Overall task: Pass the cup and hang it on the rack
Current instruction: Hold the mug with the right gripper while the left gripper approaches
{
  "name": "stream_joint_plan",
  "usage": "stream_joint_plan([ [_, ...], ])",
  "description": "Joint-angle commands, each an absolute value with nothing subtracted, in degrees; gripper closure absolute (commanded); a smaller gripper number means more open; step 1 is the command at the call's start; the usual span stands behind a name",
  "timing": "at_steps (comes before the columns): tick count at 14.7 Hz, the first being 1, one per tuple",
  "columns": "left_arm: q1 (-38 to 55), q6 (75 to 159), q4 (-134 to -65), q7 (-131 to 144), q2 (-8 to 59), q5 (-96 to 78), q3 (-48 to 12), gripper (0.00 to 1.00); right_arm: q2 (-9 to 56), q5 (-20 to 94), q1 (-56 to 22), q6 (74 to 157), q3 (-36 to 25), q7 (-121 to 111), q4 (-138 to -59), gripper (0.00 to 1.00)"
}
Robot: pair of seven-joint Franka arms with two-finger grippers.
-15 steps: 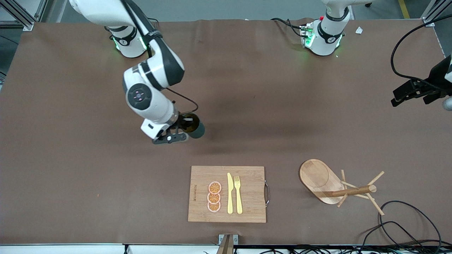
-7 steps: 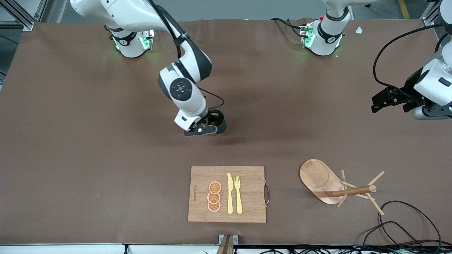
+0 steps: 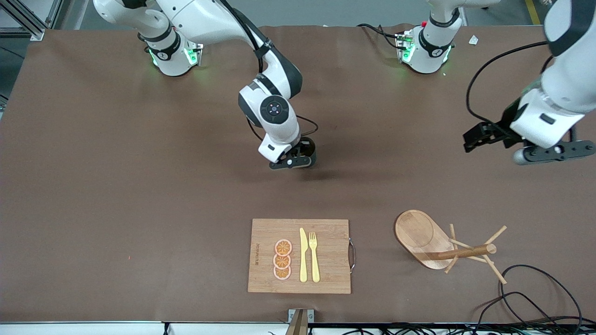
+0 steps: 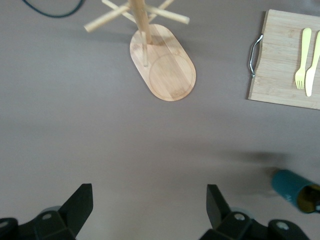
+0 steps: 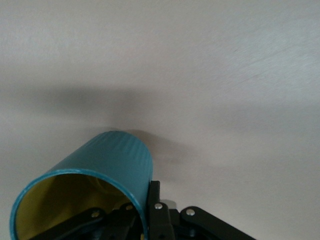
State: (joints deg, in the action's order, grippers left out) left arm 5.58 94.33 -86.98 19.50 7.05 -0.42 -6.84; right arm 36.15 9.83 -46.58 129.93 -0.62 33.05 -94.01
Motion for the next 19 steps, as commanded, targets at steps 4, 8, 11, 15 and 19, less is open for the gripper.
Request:
stream_joint_plan([
  [4,8.9,96.4,-86.2,30.4,9.6,-1.0,-6.9,0.0,37.0,8.5,-48.4,129.7,-1.4,34.8,-92.9,0.75],
  [8,11.7,97.6,-86.2,36.4,10.5,-0.9,-7.0,0.0,37.0,8.6,-48.2,129.7,-1.4,34.8,-92.9,0.0],
  [11,15.0,98.3,-86.2,42.3,11.4,-1.0,-7.0,0.0,36.5,8.9,-47.5,129.1,-1.4,34.5,-91.8,0.0],
  [15,19.3,99.6,-86.2,49.3,12.7,-0.9,-6.9,0.0,32.2,9.1,-45.5,124.6,-1.4,33.9,-91.8,0.0],
  [19,23.5,100.5,-86.1,56.5,13.9,0.2,-6.9,0.0,26.2,9.4,-39.5,113.3,-1.4,35.0,-91.9,0.0],
])
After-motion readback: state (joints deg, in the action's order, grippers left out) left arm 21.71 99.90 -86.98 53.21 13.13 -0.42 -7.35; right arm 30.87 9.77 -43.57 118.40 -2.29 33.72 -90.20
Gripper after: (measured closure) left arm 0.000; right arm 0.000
